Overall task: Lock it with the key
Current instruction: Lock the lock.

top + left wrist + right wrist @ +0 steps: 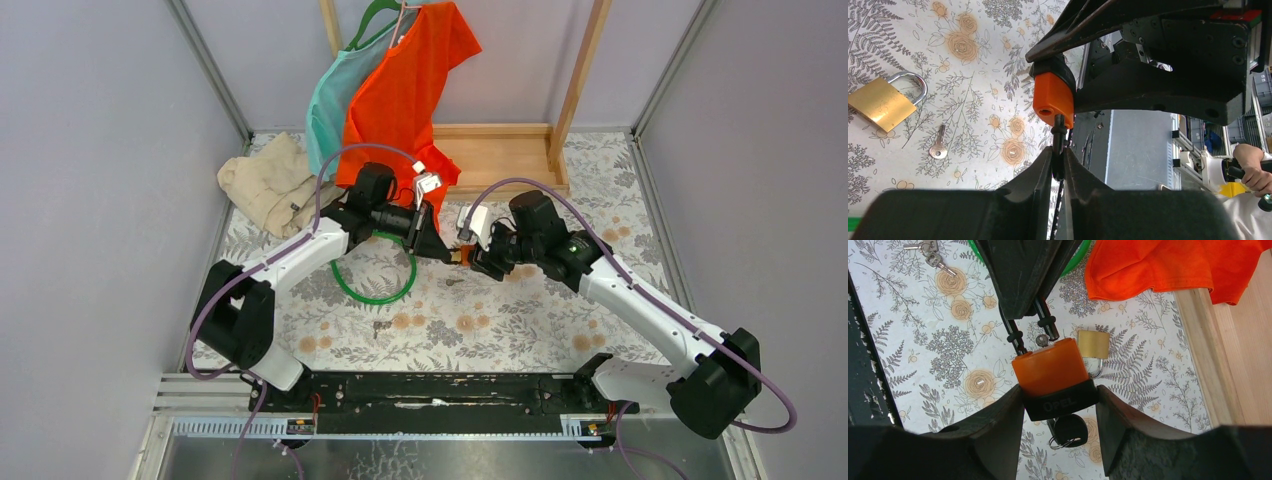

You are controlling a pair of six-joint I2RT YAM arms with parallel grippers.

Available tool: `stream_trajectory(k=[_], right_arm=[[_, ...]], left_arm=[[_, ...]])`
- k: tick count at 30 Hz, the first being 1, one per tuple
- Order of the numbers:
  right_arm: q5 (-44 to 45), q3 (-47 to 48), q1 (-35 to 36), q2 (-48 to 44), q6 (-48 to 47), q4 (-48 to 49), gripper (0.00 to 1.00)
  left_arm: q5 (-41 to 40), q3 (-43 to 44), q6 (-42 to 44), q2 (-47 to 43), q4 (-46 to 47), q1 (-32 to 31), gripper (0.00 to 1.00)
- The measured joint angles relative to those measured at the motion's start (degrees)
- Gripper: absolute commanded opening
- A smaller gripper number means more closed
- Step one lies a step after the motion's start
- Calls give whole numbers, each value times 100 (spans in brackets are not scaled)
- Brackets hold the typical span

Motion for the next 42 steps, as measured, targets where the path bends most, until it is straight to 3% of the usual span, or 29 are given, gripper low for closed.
stream_trajectory(k=[6,8,11,14,17,31,38,42], right_arm=[[20,0,-9,0,66,15,0],[28,-2,-15,0,85,37,2],[37,-24,-33,-13,96,107,14],[55,-87,-37,-52,103,214,33],[52,-149,-55,-105,105,332,40],[-299,-186,-170,-149,146,391,41],[-476,-186,-232,-149,162,396,71],[-645,-188,-297,-175,166,380,79]], left_arm=[[9,28,96,0,-20,-2,1],[7,68,160,0,-46,-2,0],[-11,131,247,0,-98,-2,0],[-48,219,411,0,-225,-4,0],[-79,321,640,-2,-387,-4,0],[-149,363,1036,-151,-588,-17,0],[-149,363,1132,-219,-634,-35,0],[-164,363,1191,-280,-667,-35,0]])
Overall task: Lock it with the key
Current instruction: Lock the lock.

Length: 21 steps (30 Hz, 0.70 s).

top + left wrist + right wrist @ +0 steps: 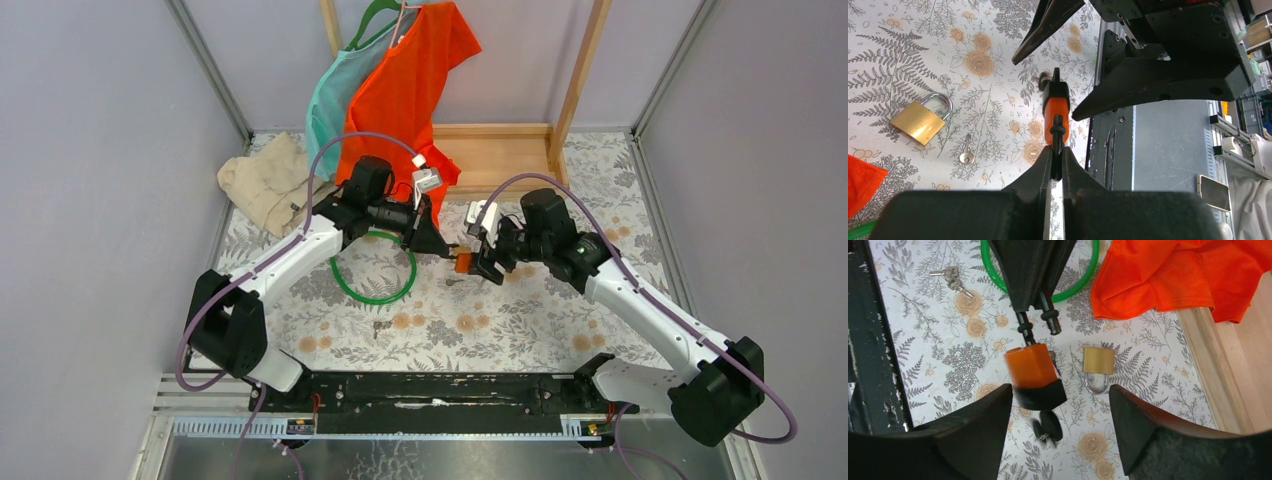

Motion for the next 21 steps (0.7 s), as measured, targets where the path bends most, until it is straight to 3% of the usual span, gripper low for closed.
stream_trajectory(k=[10,15,21], right_arm=[[-564,0,-90,-39,-72,-144,76],[-693,0,-153,-35,-81,-160,69],[-782,0,-216,2,-70,-160,53]], left_arm=[[2,151,70,-2,-55,0,0],[94,240,59,-9,-52,0,0],[313,210,-109,-55,44,0,0]])
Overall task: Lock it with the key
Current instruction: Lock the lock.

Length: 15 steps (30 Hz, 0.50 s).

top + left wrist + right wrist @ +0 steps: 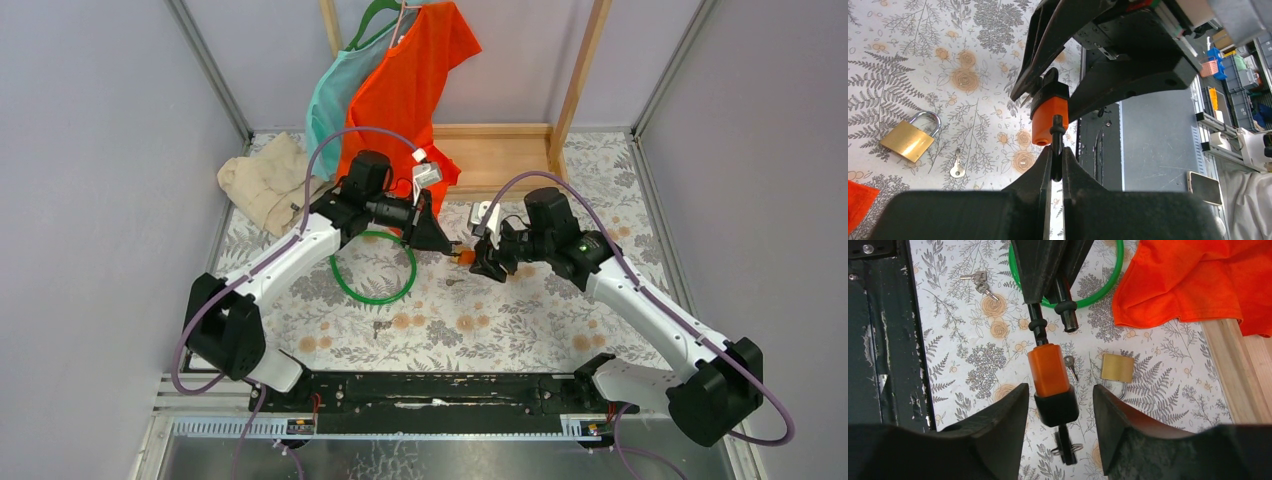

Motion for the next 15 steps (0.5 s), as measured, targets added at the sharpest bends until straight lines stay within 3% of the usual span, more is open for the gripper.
stream_trajectory(k=[6,13,15], right_arm=[[-254,2,-9,85,-2,-7,38],[-531,4,-15,107,-42,-168,2],[-553,4,-22,107,-55,-227,0]], left_arm=[[146,-129,-219,-144,195,-2,0],[199,-260,-328,-177,328,-4,0],[197,-297,-341,-177,358,-4,2]])
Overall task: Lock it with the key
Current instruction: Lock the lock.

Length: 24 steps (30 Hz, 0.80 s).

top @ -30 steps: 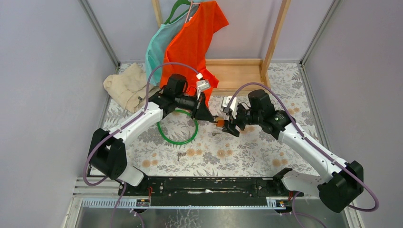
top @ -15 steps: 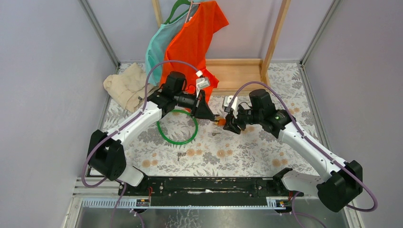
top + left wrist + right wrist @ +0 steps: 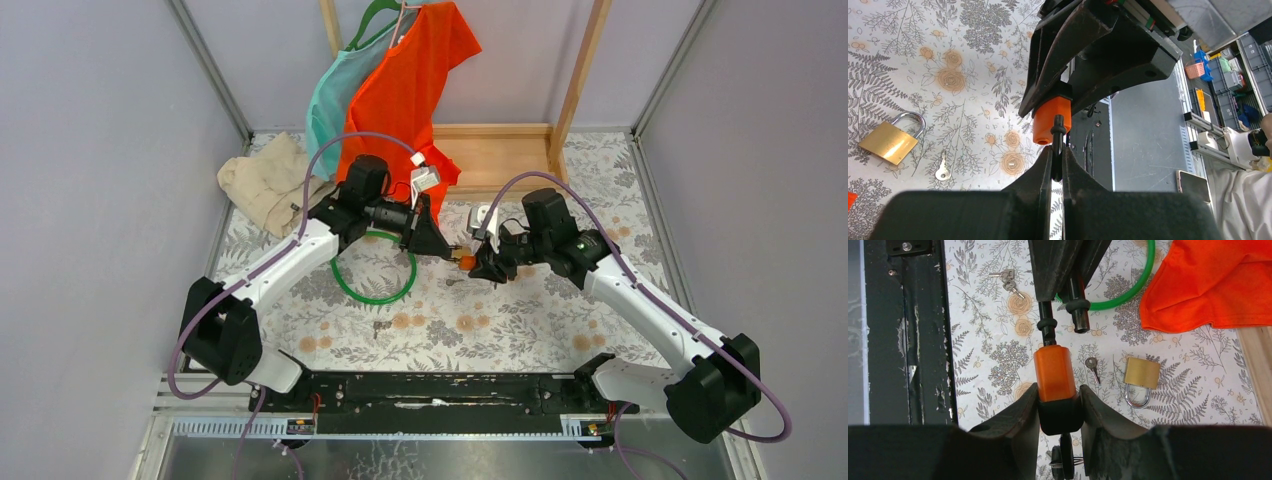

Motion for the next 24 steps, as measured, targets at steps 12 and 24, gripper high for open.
stream_trajectory(k=[12,24], right_arm=[[-275,0,-229,-9,-68,-299,0],[-737,210,-315,120,-20,-509,0]], left_arm=[[-411,-33,398,-197,17,-4,71],[-748,-20,1784,-590,-463,-76,80]])
